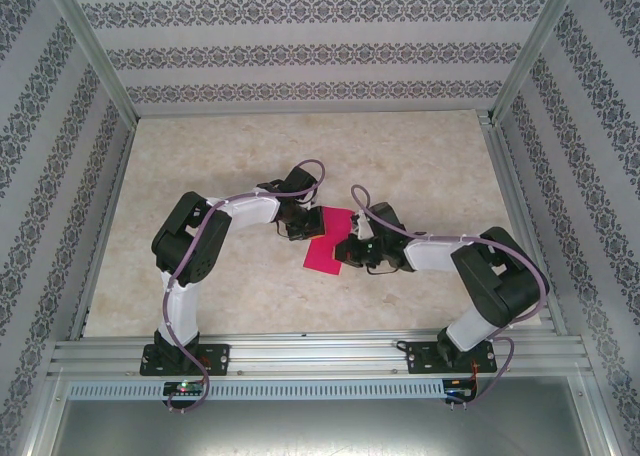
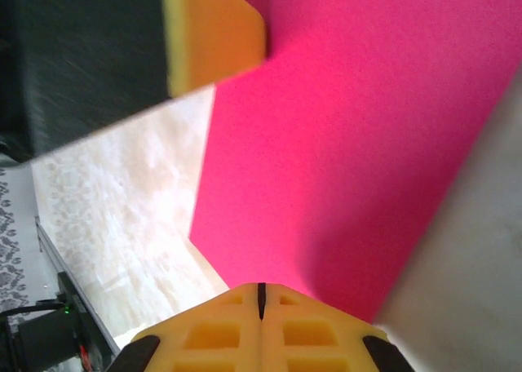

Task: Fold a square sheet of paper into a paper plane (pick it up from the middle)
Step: First fold in half a square sheet of paper at the center of the table.

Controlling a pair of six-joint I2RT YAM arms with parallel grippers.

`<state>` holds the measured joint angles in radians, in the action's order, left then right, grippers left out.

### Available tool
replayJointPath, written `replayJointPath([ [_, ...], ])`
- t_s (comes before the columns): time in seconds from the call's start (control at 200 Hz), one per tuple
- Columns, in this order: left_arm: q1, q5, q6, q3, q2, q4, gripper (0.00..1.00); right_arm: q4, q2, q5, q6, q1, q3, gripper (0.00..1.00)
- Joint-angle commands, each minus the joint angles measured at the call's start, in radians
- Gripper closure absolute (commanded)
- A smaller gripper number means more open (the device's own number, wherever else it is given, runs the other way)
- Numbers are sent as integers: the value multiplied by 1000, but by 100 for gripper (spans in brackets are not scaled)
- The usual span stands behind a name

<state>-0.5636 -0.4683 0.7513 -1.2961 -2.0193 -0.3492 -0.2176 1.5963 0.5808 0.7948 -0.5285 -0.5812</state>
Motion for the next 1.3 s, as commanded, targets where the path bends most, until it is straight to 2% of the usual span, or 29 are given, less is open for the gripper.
replayJointPath([
  [0.0,-15,-4,-13,-6,-38,-61,100,-58,36,-20,20,-10,29,96],
  [0.105,-15,-11,-13,-12,-38,-60,100,-53,53,-39,17,-10,51,96],
  [0.295,-15,-33,-27,-21,-22,-50,96,13,-30,-44,8,-10,35,95],
  [0.475,-15,-39,-38,-29,-10,-49,92,19,-77,14,14,-24,21,94],
  [0.739,-15,-40,-43,-37,-21,-57,92,-3,-30,-18,32,-84,71,94],
  [0.934,-15,-40,-41,-35,-24,-56,92,17,19,-51,0,-80,80,94],
  [1.029,-15,-40,-43,-37,-24,-58,92,-1,14,-14,12,-59,79,94],
  [1.154,-15,-41,-46,-37,-21,-60,92,-4,-102,22,28,-22,53,93],
  [1.294,-15,-44,-45,-35,-21,-59,92,62,-173,-17,8,91,-19,92],
])
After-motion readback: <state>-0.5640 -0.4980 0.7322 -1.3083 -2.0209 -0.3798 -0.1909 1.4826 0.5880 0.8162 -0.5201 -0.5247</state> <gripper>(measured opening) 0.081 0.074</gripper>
